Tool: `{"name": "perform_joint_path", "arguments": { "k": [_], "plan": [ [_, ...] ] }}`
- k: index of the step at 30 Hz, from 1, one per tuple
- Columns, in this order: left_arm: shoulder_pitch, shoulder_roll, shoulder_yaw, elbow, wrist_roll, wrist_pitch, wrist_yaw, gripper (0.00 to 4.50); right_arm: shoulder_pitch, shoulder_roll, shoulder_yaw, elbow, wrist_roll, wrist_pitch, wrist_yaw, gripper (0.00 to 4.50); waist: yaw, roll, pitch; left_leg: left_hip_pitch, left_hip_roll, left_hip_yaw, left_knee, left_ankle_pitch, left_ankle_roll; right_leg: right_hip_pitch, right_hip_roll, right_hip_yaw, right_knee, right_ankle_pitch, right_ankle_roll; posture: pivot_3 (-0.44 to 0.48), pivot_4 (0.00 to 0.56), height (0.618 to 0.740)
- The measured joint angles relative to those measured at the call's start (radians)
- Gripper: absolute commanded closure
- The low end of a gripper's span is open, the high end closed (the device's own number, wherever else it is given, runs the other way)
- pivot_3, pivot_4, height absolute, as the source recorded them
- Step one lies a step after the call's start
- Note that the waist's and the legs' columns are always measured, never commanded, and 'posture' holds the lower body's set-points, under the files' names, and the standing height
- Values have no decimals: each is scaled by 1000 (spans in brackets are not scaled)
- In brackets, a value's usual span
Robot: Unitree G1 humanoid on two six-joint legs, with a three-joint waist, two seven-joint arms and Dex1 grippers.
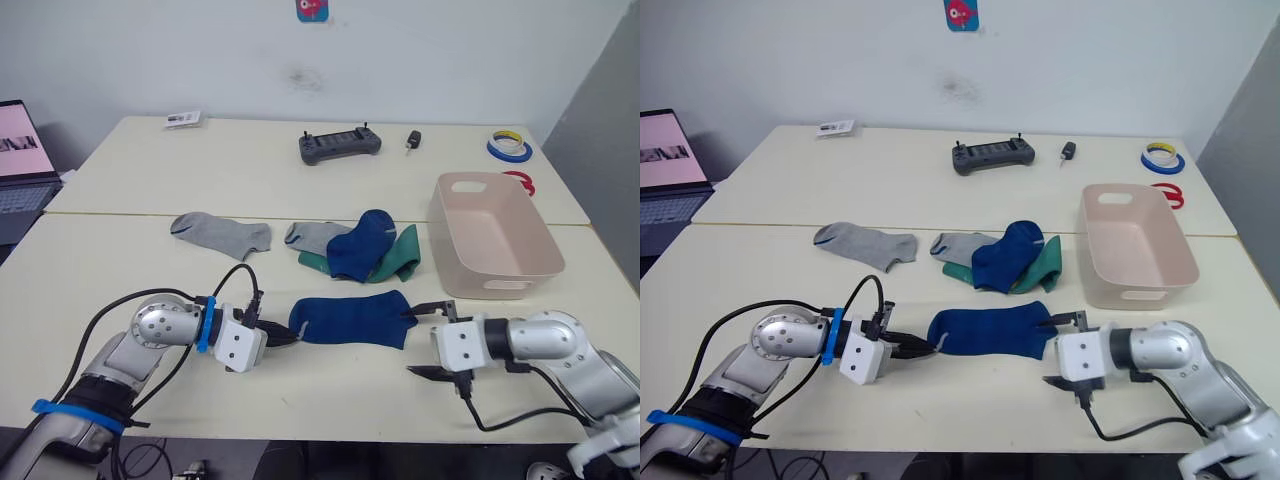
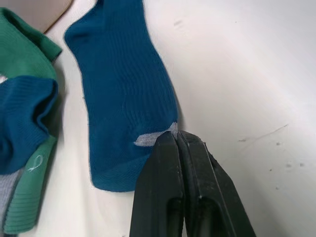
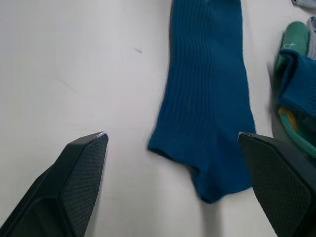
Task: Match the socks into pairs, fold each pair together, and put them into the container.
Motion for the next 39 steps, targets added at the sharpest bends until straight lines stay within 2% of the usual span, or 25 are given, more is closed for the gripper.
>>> {"name": "perform_joint_path", "arguments": {
  "k": [2,5,16,23,27,30,32,34,36,39],
  "plan": [
    [7,1,4,-14,4,10,12,4436,-35,24,21,60,-13,-16,11,0,0,0,0,0,0,0,0,0,0,0,0,0,0,0,0,0,150,740],
    [8,0,4,-20,15,15,17,4500,-80,43,41,99,-10,-16,49,574,0,0,0,0,0,0,0,0,0,0,0,0,1,0,0,0,150,740],
    [9,0,4,-15,34,6,35,4500,-123,68,75,137,12,80,145,4479,0,0,0,1,1,0,0,0,0,0,0,0,2,0,0,0,150,740],
    [14,15,4,-19,36,-11,28,4500,-136,68,71,125,58,188,174,4479,0,0,0,0,0,0,0,0,1,0,-1,0,2,0,0,0,150,740],
    [89,73,10,-119,-44,80,-10,4500,-97,35,49,59,128,275,206,4479,0,0,0,-1,1,0,0,0,1,-2,-1,0,1,0,0,0,150,740],
    [244,190,49,-341,-234,345,-44,4500,-22,-16,6,-76,240,395,240,4479,-2,1,1,-2,2,-1,-1,0,1,-3,-2,1,2,0,-1,0,150,740],
    [387,324,107,-545,-404,560,-56,4500,56,-74,-39,-208,348,497,260,4479,-2,1,1,-1,3,-3,-1,0,1,-1,-2,1,2,-2,-3,0,150,740],
    [494,418,176,-692,-542,719,-61,4500,111,-120,-76,-308,450,589,268,4479,-1,1,1,1,3,-4,-1,0,1,1,-2,0,3,-2,-3,0,150,740],
    [581,471,252,-812,-669,856,-70,4500,138,-149,-113,-391,562,684,268,4479,0,2,1,6,3,-4,-1,0,1,6,-2,0,2,-2,-3,0,150,740],
    [672,502,355,-860,-814,1034,-70,4500,118,-165,-164,-428,716,820,250,4479,-2,2,2,10,3,-2,-2,0,1,9,-1,0,1,-5,-1,0,150,740]
  ]
}}
